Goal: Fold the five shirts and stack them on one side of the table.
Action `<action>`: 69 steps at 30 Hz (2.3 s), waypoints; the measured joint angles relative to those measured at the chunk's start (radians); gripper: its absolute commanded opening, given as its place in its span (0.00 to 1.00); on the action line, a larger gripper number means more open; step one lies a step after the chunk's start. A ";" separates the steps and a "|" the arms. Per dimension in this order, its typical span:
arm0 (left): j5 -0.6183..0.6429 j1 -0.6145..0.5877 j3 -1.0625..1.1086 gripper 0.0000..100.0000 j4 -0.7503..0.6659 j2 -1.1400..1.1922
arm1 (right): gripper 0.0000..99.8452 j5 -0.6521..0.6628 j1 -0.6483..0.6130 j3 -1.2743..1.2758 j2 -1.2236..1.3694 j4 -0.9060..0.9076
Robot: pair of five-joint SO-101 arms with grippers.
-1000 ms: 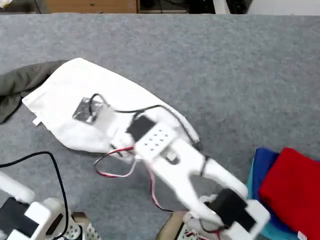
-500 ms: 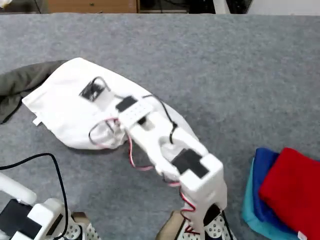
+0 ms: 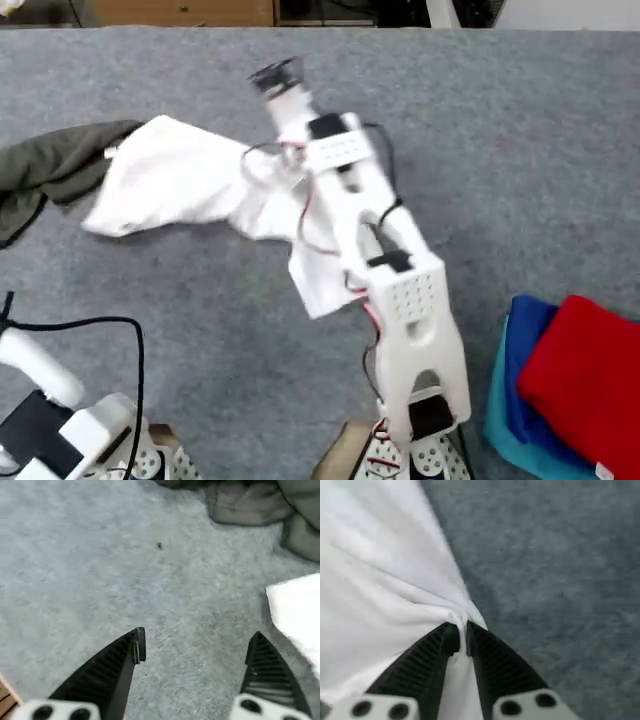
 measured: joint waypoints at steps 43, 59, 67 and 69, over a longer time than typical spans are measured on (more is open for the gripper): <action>0.577 0.710 0.018 0.18 -0.609 0.605 | 0.23 -0.144 -0.080 -0.911 0.267 0.658; 0.577 0.588 0.008 0.18 -0.621 0.605 | 0.20 -0.206 -0.298 -0.717 0.324 0.562; 0.618 0.578 0.008 0.18 -0.621 0.605 | 0.20 -0.207 -0.296 -0.717 0.373 0.462; 0.618 0.577 0.008 0.18 -0.621 0.605 | 0.20 -0.207 -0.290 -0.717 0.381 0.442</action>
